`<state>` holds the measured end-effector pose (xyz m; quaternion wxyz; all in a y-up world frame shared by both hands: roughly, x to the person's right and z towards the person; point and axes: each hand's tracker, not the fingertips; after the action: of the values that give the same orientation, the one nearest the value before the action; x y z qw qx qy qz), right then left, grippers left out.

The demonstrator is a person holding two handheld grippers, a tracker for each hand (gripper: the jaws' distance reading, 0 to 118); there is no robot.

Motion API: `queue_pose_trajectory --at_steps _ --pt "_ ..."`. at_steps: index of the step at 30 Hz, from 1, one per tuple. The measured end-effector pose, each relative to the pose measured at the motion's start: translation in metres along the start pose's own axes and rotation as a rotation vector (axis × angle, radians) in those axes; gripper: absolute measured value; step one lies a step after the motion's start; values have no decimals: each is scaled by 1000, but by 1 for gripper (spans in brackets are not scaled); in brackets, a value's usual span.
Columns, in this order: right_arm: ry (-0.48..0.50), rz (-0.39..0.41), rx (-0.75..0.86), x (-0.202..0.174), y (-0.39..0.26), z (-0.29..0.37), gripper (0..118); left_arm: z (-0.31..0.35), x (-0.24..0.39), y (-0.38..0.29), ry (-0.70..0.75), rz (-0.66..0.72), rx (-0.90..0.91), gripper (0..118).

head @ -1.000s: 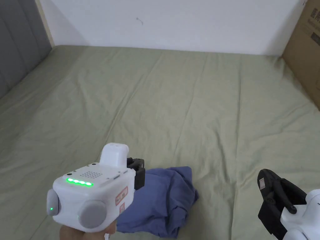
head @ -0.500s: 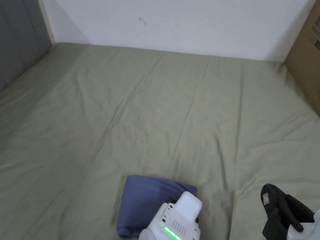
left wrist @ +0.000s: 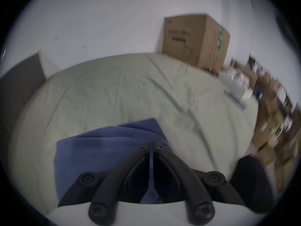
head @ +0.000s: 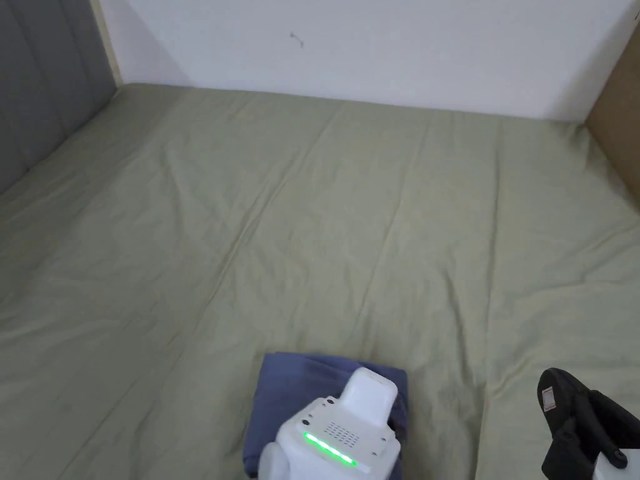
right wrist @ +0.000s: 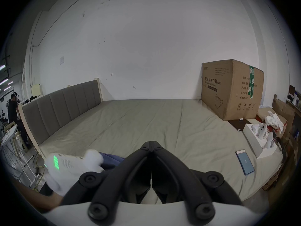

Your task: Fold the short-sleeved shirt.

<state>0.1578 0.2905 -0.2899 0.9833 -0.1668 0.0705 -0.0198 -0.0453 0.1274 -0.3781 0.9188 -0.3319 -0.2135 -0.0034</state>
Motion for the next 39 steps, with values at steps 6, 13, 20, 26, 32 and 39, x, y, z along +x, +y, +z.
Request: queue_pose_trajectory --at_steps 6,13,20,26,32,39 --pt "29 0 5 -1 -5 -1 0 75 -75 37 -156 290 20 85" --pt "64 7 6 -12 -9 -5 0 80 -180 37 -98 403 -206 89" --pt "152 28 -48 -31 -25 -41 0 25 -197 -17 -327 693 -408 87" --pt "426 71 -419 -78 -82 -175 0 24 -198 -24 -265 704 -373 87" --pt "476 113 -597 -94 -129 -235 0 29 -204 -16 -276 719 -356 87" --pt "459 247 -605 -109 -136 -233 0 21 -209 -12 -265 679 -390 87"
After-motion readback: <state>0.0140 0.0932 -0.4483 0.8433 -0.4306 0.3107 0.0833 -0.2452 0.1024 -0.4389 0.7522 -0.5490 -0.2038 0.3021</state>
